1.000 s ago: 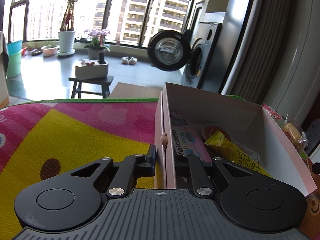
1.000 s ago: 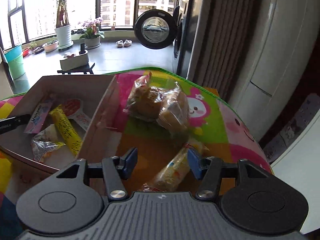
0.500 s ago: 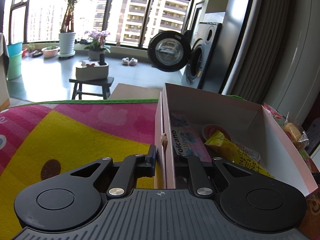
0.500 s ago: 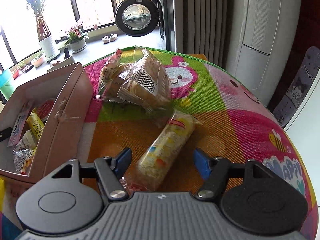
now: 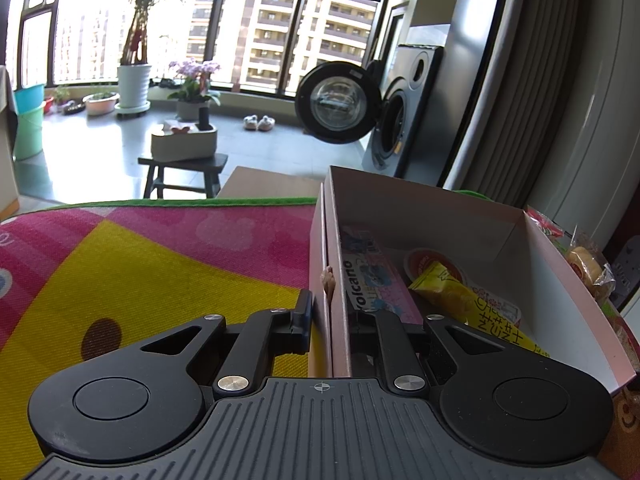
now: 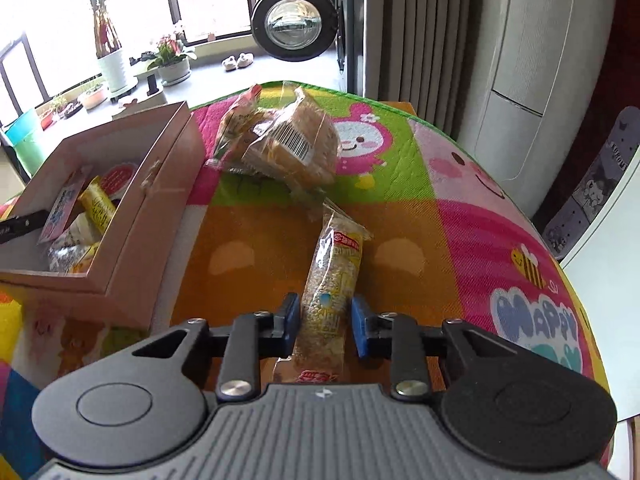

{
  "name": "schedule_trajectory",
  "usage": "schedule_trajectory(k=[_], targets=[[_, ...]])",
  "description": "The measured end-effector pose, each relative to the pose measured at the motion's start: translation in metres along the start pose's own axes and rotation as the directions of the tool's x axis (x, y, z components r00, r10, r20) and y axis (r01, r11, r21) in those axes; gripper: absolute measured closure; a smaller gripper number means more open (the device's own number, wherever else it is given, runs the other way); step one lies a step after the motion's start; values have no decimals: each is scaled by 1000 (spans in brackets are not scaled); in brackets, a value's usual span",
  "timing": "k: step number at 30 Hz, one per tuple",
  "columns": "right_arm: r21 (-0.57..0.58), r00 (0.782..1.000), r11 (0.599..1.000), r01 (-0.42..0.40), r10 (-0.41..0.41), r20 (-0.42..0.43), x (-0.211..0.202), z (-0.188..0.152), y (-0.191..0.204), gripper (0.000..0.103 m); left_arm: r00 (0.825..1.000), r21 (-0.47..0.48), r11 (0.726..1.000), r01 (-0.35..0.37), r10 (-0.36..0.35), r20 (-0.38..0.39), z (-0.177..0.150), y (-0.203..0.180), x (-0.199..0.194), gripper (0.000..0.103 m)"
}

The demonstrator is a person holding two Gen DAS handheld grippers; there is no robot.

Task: Organize objects
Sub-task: 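Grasp the long clear-wrapped bread stick with the right tool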

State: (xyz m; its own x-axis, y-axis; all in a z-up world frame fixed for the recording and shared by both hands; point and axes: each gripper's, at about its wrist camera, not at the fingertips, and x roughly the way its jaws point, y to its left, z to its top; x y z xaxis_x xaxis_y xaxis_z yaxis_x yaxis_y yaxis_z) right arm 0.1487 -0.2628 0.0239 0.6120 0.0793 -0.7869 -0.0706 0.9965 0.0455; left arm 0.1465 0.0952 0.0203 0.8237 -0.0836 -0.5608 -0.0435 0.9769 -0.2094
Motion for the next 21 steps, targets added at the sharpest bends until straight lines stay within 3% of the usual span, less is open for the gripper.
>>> schedule_trajectory(k=[3,6,8,10,14,18,21], targets=[[-48,1000,999,-22,22,-15,-12,-6,8,76,1000,0,1000,0,0,0,0,0,0,89],[-34,998,998,-55,56,31,-29,8,10,74,1000,0,1000,0,0,0,0,0,0,89],[-14,993,996,-86,87,79,-34,33,11,59,1000,0,1000,0,0,0,-1,0,0,89],[-10,988,995,-96,96,119,-29,63,17,50,1000,0,1000,0,0,1,0,0,0,89],[-14,991,996,-88,89,104,19,136,44,39,1000,1,1000,0,0,1,-1,0,0,89],[-43,997,999,30,-27,69,88,192,73,38,1000,1,1000,0,-1,1,-1,-1,0,89],[-18,998,998,53,-53,-16,132,216,76,38,1000,1,1000,2,-2,2,0,0,0,88]])
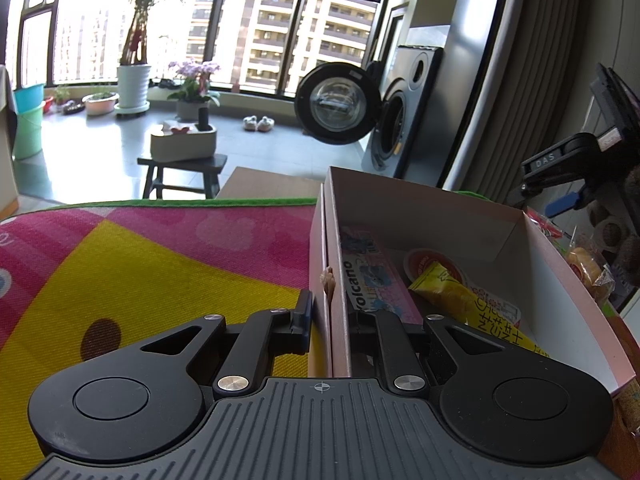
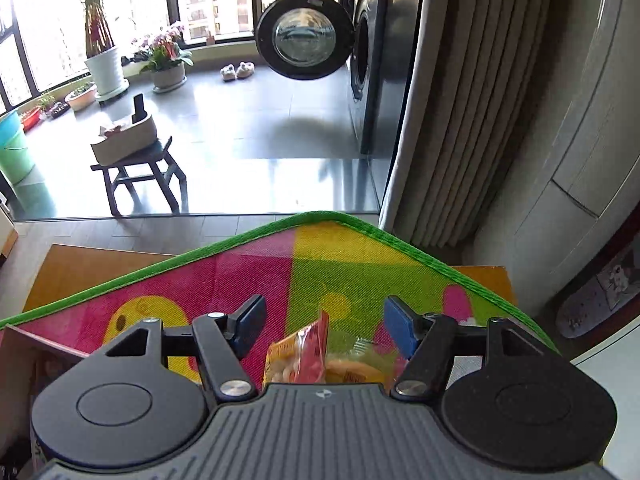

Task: Organize objects
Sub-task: 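Grasp the long clear-wrapped bread stick with the right tool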

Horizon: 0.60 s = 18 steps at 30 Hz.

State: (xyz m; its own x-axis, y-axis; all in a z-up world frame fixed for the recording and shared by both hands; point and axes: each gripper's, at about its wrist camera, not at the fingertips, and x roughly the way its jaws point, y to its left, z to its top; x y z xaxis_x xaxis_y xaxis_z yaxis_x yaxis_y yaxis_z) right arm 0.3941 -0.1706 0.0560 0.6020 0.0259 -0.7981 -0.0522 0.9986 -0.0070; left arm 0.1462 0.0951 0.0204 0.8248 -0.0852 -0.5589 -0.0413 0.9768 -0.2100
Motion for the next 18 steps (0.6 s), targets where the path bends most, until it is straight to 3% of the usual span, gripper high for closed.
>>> schedule_trajectory(k=[1,2,3,7,15,18], targets=[[5,999,1000,-3,3,-33,10,2,-1,41,1000,0,1000,1,-1,0,1,0,0,88],[-3,998,1000,-9,9,-63,17,1,-1,53,1000,0,1000,2,-2,0,1,0,0,88],[-18,996,1000,-20,19,-89,21,-3,-1,58,1000,0,1000,1,-1,0,1,0,0,88],[-35,995,998,-55,52,-84,2,-28,-11,70,1000,-13,1000,27,-27,-9,2,1,1,86],[-44,996,999,-22,18,-91,-41,-70,-43,72,1000,-2,1000,16,-16,-2,2,-2,2,87],[-112,994,993,-39,27,-108,-53,-87,-45,71,1000,15,1000,-12,12,3,0,-6,1,88]])
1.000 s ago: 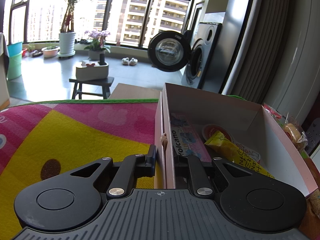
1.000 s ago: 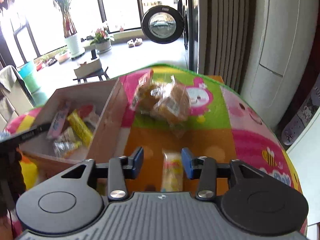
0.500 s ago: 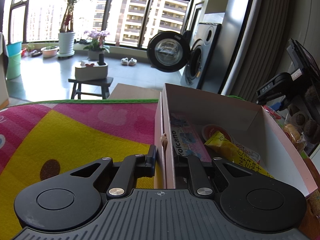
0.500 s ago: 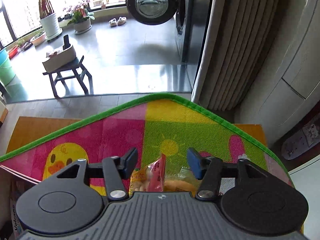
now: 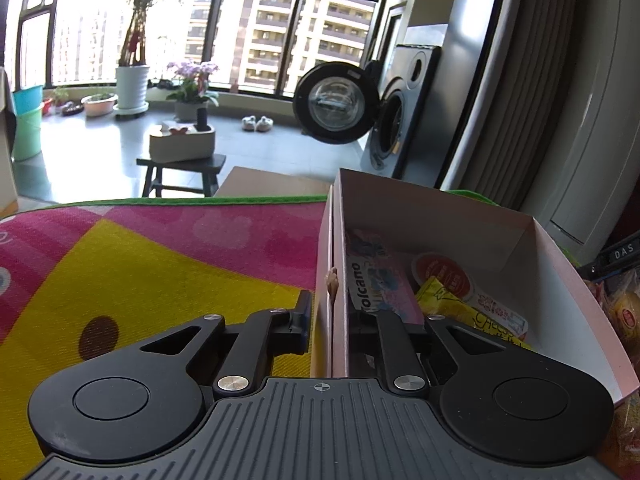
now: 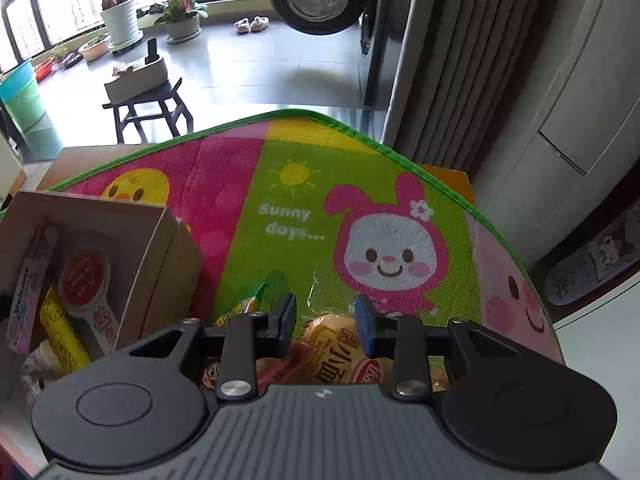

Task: Organize objects
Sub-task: 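Grasp the long clear-wrapped bread stick with the right tool, then carry the bread stick into the pink box and open the right tool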

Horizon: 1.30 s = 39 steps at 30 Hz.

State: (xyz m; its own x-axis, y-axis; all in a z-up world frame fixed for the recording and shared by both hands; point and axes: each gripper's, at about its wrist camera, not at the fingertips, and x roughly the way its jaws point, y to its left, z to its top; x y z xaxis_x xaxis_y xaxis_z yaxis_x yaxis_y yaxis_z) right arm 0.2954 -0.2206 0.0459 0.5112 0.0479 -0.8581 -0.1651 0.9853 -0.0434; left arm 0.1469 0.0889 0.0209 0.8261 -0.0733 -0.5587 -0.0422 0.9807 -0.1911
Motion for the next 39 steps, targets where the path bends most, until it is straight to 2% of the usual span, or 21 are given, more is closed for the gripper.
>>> schedule_trajectory(k=[2,5,10,12,14,15,17,21,23,25,26,29,39], targets=[[-34,1000,999,-9,10,9,-12,-12,6,71,1000,12,1000,-21,21,3,-1,-4,-1,89],[-29,997,999,-32,34,67,-38,-27,15,70,999,19,999,-41,40,5,-2,-7,-2,91],[-41,985,994,-98,103,136,-73,-43,34,70,1000,7,1000,-19,19,1,-1,-2,0,90],[-22,980,995,-97,100,175,-90,-55,32,64,1000,0,1000,-11,11,0,-1,0,1,90],[6,977,998,-70,67,203,-105,-73,27,48,1000,1,1000,-9,9,-1,-1,1,2,90],[26,976,998,-61,54,209,-110,-84,24,45,1000,2,1000,-9,9,-1,-2,1,2,90],[94,978,992,-83,63,201,-110,-107,14,33,1000,3,1000,-10,10,0,-2,1,1,90],[234,988,967,-96,64,138,-79,-142,5,30,1000,4,1000,-11,11,2,-2,2,1,90],[274,990,957,-95,63,123,-59,-152,8,33,1000,5,1000,-10,10,2,-2,2,1,90],[269,989,961,-72,33,147,-52,-158,15,37,1000,6,1000,-9,9,3,-3,2,1,90],[229,987,972,-51,14,159,-54,-159,21,53,1000,6,1000,-7,7,3,-3,2,2,90],[148,987,986,-72,49,151,-64,-166,29,75,1000,9,1000,-6,6,2,-3,2,2,90],[7,989,997,76,-76,128,-102,-224,49,75,1000,9,1000,-6,6,2,-1,2,2,90]])
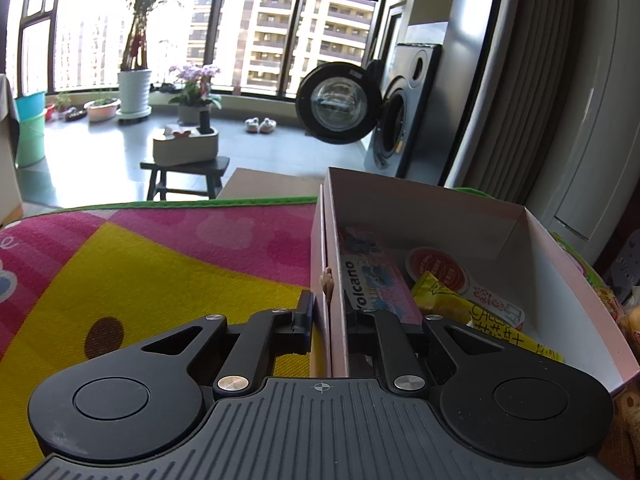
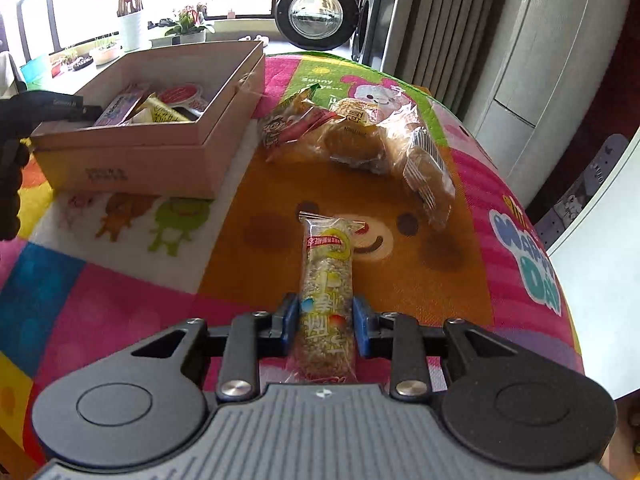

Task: Organize objects
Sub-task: 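Carry the bread stick into the pink box and open the right tool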

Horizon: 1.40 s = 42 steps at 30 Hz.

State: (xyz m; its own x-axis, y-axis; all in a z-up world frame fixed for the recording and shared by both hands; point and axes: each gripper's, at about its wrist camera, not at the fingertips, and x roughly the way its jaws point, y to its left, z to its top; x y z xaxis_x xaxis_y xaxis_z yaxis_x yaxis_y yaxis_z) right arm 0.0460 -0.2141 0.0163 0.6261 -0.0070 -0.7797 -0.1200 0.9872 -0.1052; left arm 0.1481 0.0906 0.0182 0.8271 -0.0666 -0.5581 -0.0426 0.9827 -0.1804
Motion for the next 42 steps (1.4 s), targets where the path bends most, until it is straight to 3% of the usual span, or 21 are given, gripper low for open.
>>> schedule_trajectory(k=[8,20,25,37,42], targets=[[-58,999,998,9,-7,44,-8,-12,23,73,1000,-1,1000,1,-1,0,0,0,0,90],[-43,998,999,-6,9,68,9,6,25,70,1000,0,1000,0,0,0,0,0,0,90],[-74,999,997,-25,28,47,8,12,32,75,1000,-1,1000,3,-3,-1,0,-1,0,90],[-151,991,985,-81,96,95,-68,34,61,75,1000,-9,1000,15,-15,-5,-2,2,0,89],[-234,975,971,-54,102,198,-100,66,88,75,1000,-10,1000,16,-16,-5,-2,2,0,89]])
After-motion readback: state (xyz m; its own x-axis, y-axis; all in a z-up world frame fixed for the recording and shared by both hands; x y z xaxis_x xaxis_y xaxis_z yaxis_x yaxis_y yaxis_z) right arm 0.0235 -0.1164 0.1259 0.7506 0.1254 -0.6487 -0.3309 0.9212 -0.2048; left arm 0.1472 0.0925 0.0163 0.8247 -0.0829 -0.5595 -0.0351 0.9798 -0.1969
